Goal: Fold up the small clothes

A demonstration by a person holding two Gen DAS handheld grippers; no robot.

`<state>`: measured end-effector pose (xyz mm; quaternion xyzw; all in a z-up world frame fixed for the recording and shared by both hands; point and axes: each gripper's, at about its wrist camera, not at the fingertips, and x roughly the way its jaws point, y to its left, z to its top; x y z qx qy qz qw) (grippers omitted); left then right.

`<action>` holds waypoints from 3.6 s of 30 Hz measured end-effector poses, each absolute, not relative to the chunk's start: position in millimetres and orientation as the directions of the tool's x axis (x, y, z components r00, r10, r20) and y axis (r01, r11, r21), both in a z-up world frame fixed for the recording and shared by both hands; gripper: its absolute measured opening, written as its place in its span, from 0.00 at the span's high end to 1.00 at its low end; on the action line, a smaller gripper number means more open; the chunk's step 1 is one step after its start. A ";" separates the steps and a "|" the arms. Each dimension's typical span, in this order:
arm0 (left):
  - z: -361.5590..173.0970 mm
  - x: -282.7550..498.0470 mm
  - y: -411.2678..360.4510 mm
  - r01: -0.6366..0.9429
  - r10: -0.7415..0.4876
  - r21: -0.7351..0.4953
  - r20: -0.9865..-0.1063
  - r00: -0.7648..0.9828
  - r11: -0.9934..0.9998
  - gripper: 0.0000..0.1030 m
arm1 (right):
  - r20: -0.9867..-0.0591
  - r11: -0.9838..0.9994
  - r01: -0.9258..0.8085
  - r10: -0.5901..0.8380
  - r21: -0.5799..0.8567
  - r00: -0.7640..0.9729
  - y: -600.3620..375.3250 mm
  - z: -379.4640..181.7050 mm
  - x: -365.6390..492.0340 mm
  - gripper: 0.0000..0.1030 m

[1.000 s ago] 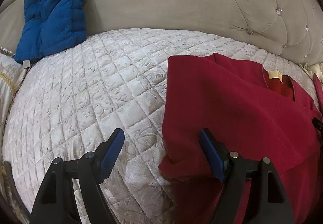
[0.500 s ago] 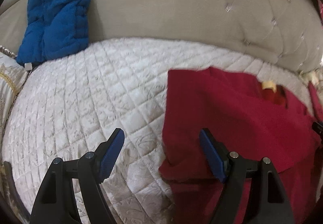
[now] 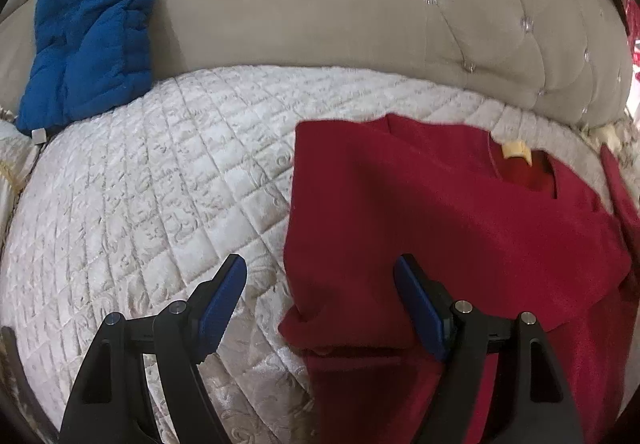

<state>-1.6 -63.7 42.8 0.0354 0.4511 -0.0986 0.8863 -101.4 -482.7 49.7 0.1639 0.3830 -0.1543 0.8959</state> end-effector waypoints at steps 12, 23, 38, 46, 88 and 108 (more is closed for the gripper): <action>50.6 3.4 -59.7 0.189 -0.141 -0.025 -0.764 0.630 0.982 0.44 | -0.846 0.831 0.552 -0.245 0.068 0.473 -575.0 -4.5 -10.6 0.25; 58.1 0.9 -52.2 0.176 -0.154 -0.049 -0.744 0.650 0.983 0.44 | -0.740 0.870 0.424 -0.110 0.252 0.664 -568.2 43.4 -61.7 0.93; 83.9 -8.1 -30.5 0.170 -0.244 -0.175 -0.667 0.704 0.970 0.44 | -0.558 0.868 -0.225 0.463 0.442 0.689 -360.9 126.8 -86.6 0.93; 84.4 -1.7 -22.8 0.193 -0.362 -0.314 -0.678 0.640 0.930 0.44 | -0.777 0.892 -0.195 0.451 0.408 0.439 -278.5 13.0 -53.7 0.48; 50.5 10.4 -71.0 0.152 -0.246 -0.195 -0.801 0.545 0.969 1.00 | -0.701 0.877 0.214 0.175 0.430 0.691 -399.7 49.5 -281.0 0.27; 59.7 -17.9 -72.9 0.216 -0.355 -0.282 -0.724 0.591 0.935 0.70 | -0.761 0.805 0.484 -0.065 0.342 0.646 -407.6 76.2 -367.5 0.24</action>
